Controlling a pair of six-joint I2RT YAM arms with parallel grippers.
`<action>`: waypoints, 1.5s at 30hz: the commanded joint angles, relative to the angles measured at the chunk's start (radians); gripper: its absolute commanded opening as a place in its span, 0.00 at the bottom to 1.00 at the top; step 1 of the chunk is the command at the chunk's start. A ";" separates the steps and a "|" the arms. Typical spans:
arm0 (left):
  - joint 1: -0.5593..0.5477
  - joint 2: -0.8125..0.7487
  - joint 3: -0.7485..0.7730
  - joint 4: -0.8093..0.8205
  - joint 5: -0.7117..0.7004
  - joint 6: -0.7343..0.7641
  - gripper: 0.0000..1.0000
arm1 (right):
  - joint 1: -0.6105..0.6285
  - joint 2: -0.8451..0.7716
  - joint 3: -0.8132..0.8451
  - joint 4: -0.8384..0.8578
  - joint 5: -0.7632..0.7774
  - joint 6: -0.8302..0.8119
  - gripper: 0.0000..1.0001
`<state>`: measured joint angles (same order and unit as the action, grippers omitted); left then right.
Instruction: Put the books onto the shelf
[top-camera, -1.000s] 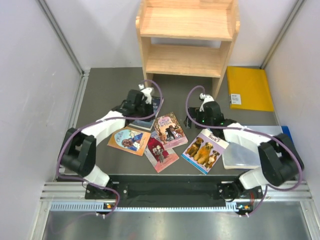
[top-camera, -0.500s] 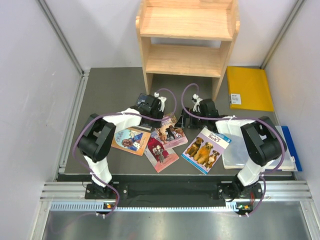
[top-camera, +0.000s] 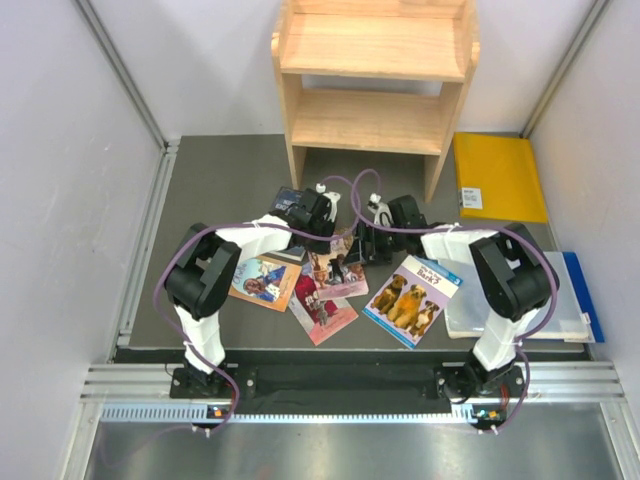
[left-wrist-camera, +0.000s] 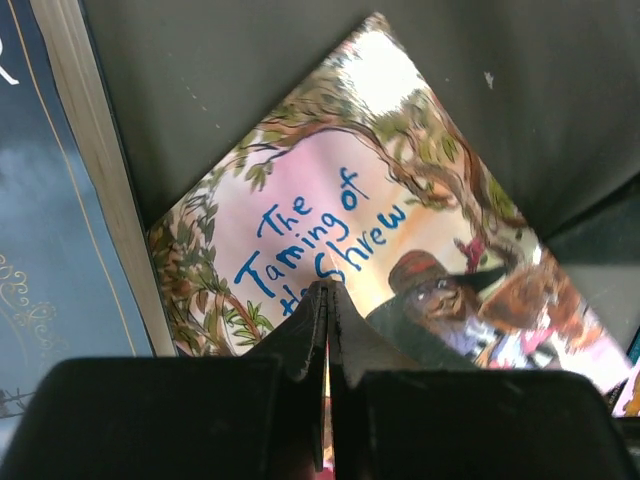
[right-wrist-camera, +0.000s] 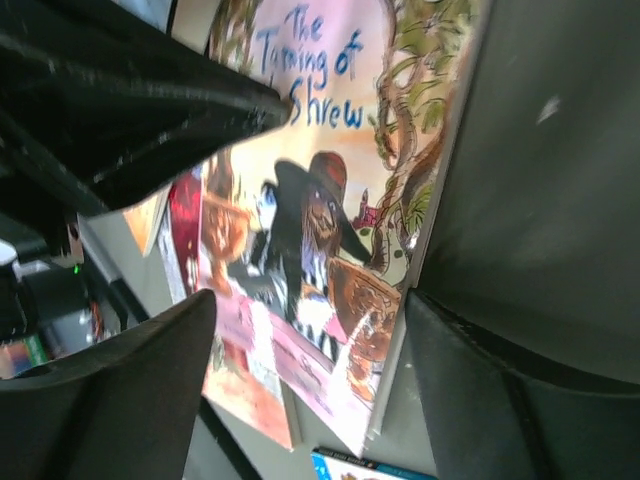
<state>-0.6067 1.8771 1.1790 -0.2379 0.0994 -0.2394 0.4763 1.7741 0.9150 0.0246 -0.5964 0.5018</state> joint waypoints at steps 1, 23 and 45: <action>-0.011 0.054 0.005 -0.014 -0.026 -0.012 0.00 | 0.033 -0.004 0.018 0.022 -0.144 0.029 0.67; -0.011 -0.209 -0.134 0.095 -0.079 -0.054 0.76 | 0.056 0.030 -0.065 0.304 -0.033 0.199 0.00; 0.005 -0.691 -0.646 0.550 -0.081 -0.228 0.99 | 0.035 -0.341 -0.113 0.262 -0.034 -0.025 0.00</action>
<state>-0.6075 1.2072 0.5865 0.0780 -0.0425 -0.3908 0.5194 1.4796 0.8112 0.1944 -0.5423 0.4889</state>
